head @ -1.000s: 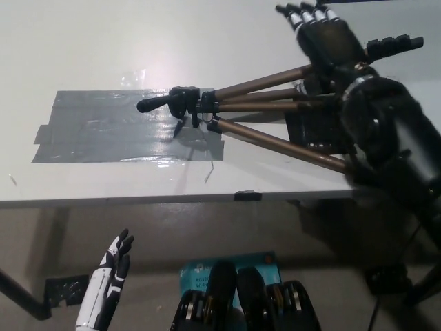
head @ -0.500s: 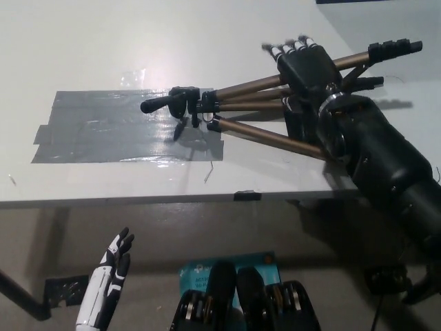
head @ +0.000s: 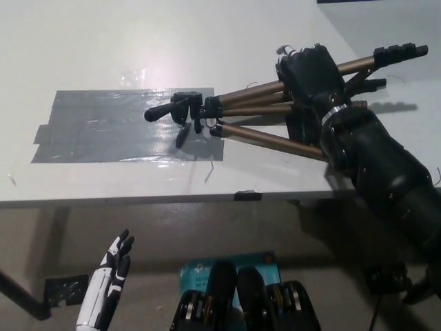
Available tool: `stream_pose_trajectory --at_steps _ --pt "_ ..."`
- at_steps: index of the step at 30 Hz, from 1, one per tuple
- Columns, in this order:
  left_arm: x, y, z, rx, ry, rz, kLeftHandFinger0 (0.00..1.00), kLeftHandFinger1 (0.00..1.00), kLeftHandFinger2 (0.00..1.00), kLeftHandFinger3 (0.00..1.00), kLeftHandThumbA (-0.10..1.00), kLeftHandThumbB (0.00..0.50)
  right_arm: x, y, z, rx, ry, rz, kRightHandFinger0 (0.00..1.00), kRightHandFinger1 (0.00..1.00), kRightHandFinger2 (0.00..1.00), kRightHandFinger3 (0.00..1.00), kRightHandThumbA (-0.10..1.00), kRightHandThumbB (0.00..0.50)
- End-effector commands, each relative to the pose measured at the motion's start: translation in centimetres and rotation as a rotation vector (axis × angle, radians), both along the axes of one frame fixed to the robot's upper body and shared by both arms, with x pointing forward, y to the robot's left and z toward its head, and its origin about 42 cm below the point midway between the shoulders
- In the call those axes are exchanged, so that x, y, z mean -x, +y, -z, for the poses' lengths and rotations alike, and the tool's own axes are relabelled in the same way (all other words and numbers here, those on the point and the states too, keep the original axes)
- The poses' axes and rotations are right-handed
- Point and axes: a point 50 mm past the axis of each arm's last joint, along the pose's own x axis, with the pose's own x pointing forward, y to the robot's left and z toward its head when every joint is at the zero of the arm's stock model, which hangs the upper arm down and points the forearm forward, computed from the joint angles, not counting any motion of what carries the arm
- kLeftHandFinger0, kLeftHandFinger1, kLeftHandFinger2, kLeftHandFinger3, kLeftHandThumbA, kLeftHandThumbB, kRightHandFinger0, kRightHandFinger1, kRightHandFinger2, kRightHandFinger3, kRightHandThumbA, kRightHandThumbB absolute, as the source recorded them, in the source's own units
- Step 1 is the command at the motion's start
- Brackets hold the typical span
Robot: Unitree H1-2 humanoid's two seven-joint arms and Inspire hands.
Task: A tripod is kept on the middle of the desk infront of the robot and the robot grabs one of its legs to pick it up and hands it to a person
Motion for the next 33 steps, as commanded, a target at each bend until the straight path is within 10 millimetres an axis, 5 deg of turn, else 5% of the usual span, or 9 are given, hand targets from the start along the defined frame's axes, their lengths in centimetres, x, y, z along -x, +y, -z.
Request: stream_pose_trajectory --at_steps 1,3,6,12,13,16,20,28,33 --pt "-1.0 0.2 -2.0 -0.027 -0.082 0.030 1.00 1.00 1.00 1.00 1.00 0.091 1.0 2.1 -8.8 -0.140 -0.615 -0.351 0.00 0.24 0.80 0.60 -0.10 0.251" --pt "-1.0 0.2 -2.1 -0.029 -0.080 0.029 1.00 1.00 1.00 1.00 1.00 0.102 1.1 2.2 -9.4 -0.147 -0.640 -0.357 0.00 0.21 0.77 0.68 -0.10 0.252" --pt "-1.2 0.2 -2.2 -0.025 -0.079 0.028 1.00 1.00 1.00 1.00 1.00 0.109 1.2 2.2 -10.4 -0.162 -0.670 -0.364 0.00 0.15 0.67 0.43 -0.10 0.268" --pt "-1.5 0.1 -2.4 -0.035 -0.080 0.041 1.00 1.00 1.00 1.00 1.00 0.111 1.3 2.3 -13.8 -0.208 -0.704 -0.377 0.00 0.19 0.71 0.36 -0.10 0.271" --pt "-1.5 0.1 -2.3 -0.035 -0.080 0.042 1.00 1.00 1.00 1.00 1.00 0.107 1.2 2.3 -13.9 -0.209 -0.706 -0.378 0.00 0.24 0.79 0.42 -0.10 0.254" --pt "-1.7 0.1 -2.5 -0.025 -0.084 0.048 1.00 1.00 1.00 1.00 1.00 0.111 0.7 2.7 -15.4 -0.206 -0.728 -0.363 0.00 0.21 0.76 0.57 -0.10 0.264" --pt "-1.7 0.0 -2.5 -0.025 -0.075 0.045 1.00 1.00 1.00 1.00 1.00 0.113 0.0 3.1 -16.3 -0.198 -0.720 -0.346 0.00 0.31 0.80 0.82 -0.10 0.268" --pt "-2.2 0.1 -3.1 -0.037 -0.094 0.053 1.00 1.00 1.00 1.00 1.00 0.082 -0.7 3.9 -16.8 -0.184 -0.748 -0.331 0.00 0.22 0.71 0.73 -0.10 0.286" --pt "-2.2 0.1 -3.3 -0.045 -0.102 0.056 1.00 1.00 1.00 1.00 1.00 0.059 -1.2 3.9 -16.8 -0.183 -0.708 -0.321 0.00 0.23 0.74 0.77 -0.10 0.242"
